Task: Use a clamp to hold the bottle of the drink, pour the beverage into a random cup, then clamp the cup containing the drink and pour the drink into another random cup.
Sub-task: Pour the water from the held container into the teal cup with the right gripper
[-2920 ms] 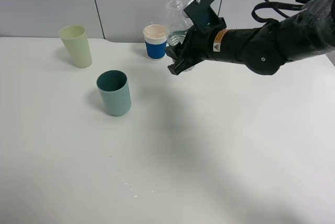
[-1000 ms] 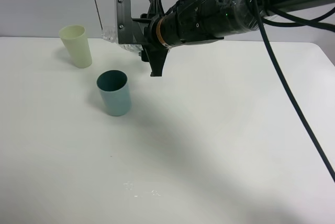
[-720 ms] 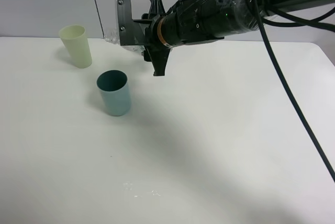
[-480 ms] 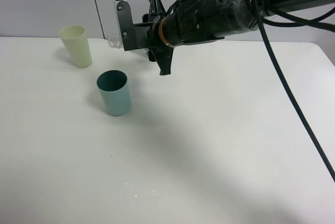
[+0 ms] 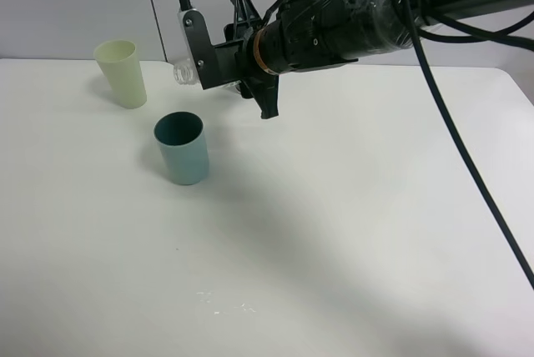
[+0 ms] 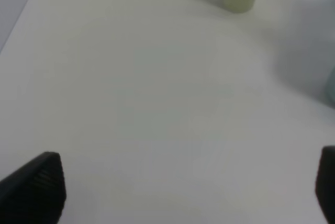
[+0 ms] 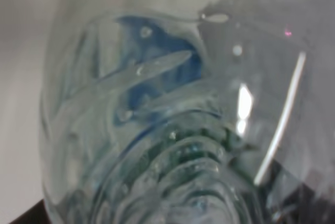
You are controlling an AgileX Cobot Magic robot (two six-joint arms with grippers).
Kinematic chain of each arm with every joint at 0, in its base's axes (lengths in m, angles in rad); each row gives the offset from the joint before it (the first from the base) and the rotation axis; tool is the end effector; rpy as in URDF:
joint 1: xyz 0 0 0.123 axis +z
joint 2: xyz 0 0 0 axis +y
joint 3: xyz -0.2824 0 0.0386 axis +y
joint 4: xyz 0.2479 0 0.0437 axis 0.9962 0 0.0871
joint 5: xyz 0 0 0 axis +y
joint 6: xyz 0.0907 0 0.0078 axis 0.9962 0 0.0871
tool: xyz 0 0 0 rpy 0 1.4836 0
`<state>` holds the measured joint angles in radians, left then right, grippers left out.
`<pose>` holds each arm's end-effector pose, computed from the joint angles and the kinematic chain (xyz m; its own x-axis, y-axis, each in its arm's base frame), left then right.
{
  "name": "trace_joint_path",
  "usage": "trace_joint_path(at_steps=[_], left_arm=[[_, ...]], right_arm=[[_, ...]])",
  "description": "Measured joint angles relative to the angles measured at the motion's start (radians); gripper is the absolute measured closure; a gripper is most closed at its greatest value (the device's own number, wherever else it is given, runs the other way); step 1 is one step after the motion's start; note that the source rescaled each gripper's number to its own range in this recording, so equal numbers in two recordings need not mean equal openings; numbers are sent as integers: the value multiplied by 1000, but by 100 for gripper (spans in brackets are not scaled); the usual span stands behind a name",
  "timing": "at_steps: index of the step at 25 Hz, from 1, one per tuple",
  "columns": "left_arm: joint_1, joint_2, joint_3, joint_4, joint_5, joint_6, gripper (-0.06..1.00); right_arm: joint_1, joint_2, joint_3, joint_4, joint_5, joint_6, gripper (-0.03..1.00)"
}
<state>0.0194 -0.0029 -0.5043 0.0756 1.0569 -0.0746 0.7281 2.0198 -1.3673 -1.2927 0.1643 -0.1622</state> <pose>-0.0059 0.0059 0.2788 -0.4418 -0.0459 -0.8960 -0.0948 0.9955 -0.0042 0.3488 0.2917 0.1933 0.5060 -0.8625 -0.0081 -0.4919 -0.2808 -0.8241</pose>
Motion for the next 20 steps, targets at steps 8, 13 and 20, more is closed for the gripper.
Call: trace_joint_path(at_steps=[8, 13, 20], left_arm=[[0, 0, 0, 0, 0, 0, 5], [0, 0, 0, 0, 0, 0, 5], [0, 0, 0, 0, 0, 0, 5]], right_arm=[[0, 0, 0, -37, 0, -8, 97], [0, 0, 0, -45, -9, -35, 97], [0, 0, 0, -46, -20, -87, 97]])
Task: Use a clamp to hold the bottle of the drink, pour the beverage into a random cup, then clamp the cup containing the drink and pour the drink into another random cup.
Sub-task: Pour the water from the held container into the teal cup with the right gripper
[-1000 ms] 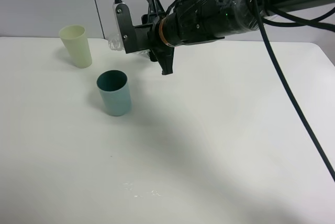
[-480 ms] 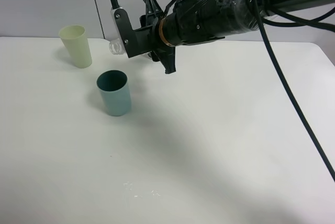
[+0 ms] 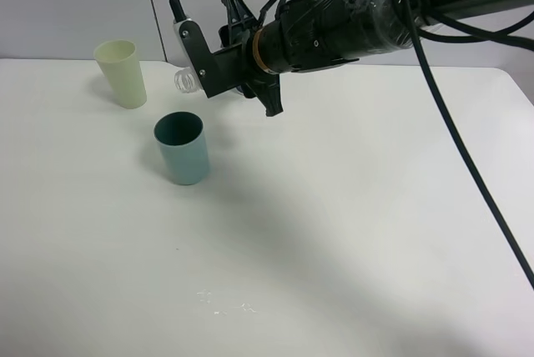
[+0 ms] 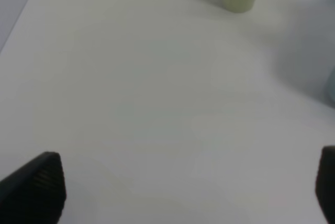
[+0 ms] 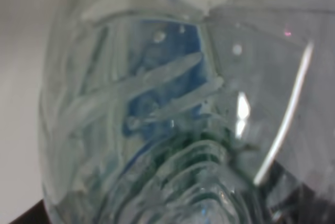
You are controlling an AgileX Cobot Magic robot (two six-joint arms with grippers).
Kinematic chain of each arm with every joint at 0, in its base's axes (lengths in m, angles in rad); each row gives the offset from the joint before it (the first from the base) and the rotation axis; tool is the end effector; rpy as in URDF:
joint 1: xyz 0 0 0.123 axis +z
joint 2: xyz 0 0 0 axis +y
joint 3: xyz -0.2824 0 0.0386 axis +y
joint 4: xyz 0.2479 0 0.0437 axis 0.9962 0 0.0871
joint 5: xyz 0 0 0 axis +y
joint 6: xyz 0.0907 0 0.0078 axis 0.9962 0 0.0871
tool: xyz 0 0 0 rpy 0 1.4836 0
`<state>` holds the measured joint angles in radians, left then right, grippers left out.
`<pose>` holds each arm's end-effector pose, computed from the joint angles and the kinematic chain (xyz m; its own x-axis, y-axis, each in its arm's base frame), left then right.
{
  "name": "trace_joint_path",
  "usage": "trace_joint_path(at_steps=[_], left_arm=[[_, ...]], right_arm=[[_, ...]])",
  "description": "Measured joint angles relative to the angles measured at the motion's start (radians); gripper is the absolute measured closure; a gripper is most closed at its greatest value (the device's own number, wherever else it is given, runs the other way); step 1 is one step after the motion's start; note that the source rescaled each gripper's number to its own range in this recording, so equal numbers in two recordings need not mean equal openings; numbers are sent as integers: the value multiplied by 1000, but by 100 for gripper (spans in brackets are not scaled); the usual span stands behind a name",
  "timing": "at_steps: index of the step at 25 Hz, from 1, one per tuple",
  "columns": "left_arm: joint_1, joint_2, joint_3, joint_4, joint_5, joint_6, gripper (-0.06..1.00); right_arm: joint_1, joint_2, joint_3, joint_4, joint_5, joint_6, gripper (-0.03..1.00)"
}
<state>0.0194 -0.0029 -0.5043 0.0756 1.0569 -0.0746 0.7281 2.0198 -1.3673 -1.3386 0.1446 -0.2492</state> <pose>-0.0059 0.0059 0.2788 -0.4418 -0.0459 -0.8960 -0.0948 0.9955 -0.0042 0.3484 0.2933 0.1940 0.5785 -0.8106 0.0911 -0.4123 -0.3870 -0.8248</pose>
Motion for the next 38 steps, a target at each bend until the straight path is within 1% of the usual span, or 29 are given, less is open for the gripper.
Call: trace_joint_path(at_steps=[4, 14, 21, 29, 38], left_arm=[[0, 0, 0, 0, 0, 0, 5], [0, 0, 0, 0, 0, 0, 5], [0, 0, 0, 0, 0, 0, 5], [0, 0, 0, 0, 0, 0, 5], [0, 0, 0, 0, 0, 0, 5]], right_arm=[[0, 0, 0, -2, -22, -4, 97], [4, 0, 0, 14, -29, -5, 97], [32, 0, 0, 27, 66, -4, 97], [70, 0, -1, 36, 123, -4, 97], [95, 0, -1, 52, 235, -4, 97]])
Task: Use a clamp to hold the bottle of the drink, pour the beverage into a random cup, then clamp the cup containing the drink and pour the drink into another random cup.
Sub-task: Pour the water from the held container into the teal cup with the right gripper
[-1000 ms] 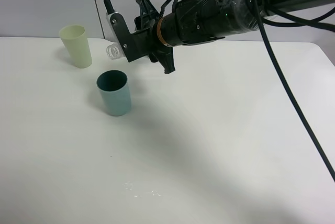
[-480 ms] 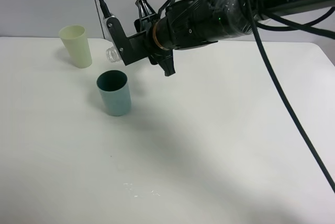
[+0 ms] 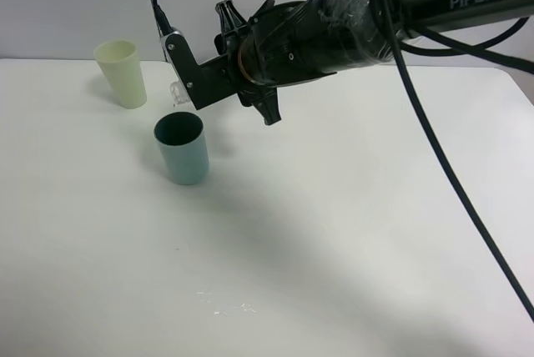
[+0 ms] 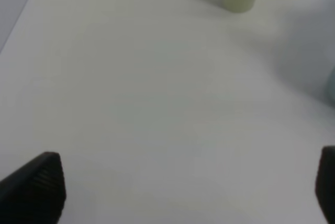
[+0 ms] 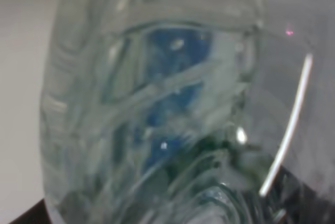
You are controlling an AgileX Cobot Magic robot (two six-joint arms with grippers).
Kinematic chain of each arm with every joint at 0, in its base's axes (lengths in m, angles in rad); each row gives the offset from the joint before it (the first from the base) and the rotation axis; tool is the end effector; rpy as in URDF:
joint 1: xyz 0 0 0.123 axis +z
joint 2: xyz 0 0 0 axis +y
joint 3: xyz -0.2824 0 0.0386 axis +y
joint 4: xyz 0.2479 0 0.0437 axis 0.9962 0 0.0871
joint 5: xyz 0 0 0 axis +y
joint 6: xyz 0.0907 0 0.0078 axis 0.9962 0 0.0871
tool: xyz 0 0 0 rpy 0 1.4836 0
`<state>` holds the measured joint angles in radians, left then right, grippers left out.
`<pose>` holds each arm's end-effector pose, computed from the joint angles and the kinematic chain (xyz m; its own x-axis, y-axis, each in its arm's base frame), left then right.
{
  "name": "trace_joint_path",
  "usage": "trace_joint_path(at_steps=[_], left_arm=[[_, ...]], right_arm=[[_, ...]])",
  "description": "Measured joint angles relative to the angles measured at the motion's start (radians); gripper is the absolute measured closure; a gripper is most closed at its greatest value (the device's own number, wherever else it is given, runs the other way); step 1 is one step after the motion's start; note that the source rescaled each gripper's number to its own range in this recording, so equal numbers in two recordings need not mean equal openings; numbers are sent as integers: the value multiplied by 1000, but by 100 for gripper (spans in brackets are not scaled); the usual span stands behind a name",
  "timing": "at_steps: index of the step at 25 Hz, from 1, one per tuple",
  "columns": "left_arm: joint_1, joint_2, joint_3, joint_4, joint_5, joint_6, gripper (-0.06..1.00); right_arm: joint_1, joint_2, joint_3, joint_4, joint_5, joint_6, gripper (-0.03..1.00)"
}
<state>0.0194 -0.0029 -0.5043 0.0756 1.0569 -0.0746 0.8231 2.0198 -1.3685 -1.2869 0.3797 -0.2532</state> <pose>-0.0059 0.0059 0.2788 -0.4418 -0.0459 -0.8960 -0.0948 0.9955 -0.0042 0.3280 0.3059 0.1919 0.4740 -0.8614 0.1822 -0.4500 -0.4149 -0.7908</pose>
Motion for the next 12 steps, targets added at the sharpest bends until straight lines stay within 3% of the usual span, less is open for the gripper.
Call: trace_joint_path(at_steps=[7, 12], left_arm=[[0, 0, 0, 0, 0, 0, 5], [0, 0, 0, 0, 0, 0, 5]], right_arm=[[12, 8, -40, 31, 92, -3, 97], [19, 47, -89, 30, 109, -3, 97]])
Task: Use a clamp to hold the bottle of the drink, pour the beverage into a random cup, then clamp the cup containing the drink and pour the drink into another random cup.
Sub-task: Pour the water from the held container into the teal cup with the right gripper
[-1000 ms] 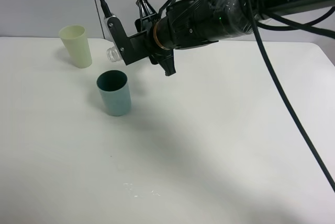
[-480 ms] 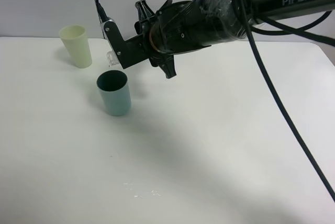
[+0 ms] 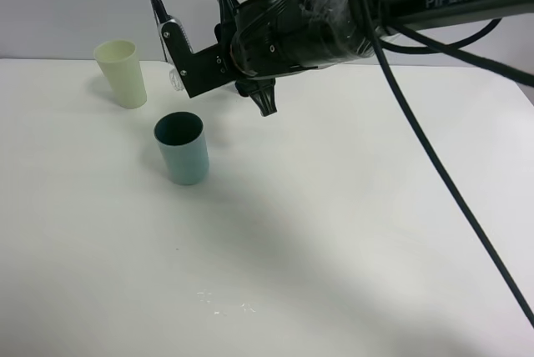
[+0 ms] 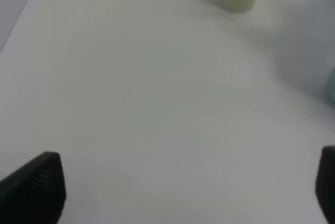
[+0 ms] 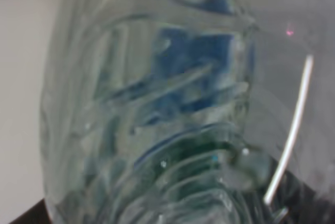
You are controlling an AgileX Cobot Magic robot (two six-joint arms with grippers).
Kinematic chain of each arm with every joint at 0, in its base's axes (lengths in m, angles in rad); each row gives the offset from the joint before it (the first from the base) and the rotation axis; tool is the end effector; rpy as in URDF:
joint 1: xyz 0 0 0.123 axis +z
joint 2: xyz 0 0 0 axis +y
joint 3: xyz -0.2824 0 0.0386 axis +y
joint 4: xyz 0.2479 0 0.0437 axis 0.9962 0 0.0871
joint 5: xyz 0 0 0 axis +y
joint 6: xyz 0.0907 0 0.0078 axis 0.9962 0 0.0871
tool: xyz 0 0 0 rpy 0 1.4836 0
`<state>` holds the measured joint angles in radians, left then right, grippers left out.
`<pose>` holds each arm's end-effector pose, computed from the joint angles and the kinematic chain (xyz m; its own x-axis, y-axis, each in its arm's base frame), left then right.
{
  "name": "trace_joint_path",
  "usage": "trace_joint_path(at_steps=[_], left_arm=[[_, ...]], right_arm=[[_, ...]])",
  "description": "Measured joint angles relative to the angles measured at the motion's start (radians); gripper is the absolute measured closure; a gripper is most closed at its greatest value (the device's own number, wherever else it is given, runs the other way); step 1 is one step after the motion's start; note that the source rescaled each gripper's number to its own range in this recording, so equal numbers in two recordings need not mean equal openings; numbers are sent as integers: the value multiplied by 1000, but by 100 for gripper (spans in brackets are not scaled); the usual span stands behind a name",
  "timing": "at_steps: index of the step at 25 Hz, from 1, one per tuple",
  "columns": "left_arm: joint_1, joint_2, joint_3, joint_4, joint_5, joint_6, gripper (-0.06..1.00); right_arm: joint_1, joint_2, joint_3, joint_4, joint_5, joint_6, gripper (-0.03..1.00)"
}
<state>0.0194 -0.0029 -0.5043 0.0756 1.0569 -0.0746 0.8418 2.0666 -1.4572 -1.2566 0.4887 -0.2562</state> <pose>-0.0059 0.0059 0.2788 -0.4418 -0.0459 -0.8960 -0.0948 0.9955 -0.0042 0.3365 0.3156 0.1954 0.3944 -0.8954 0.2066 -0.4616 -0.3875 -0.7980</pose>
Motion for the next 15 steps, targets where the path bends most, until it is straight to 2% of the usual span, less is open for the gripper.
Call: trace_joint_path(at_steps=[10, 15], left_arm=[[0, 0, 0, 0, 0, 0, 5], [0, 0, 0, 0, 0, 0, 5]], right_arm=[[1, 9, -3, -73, -70, 0, 97], [1, 9, -3, -117, -74, 0, 97]])
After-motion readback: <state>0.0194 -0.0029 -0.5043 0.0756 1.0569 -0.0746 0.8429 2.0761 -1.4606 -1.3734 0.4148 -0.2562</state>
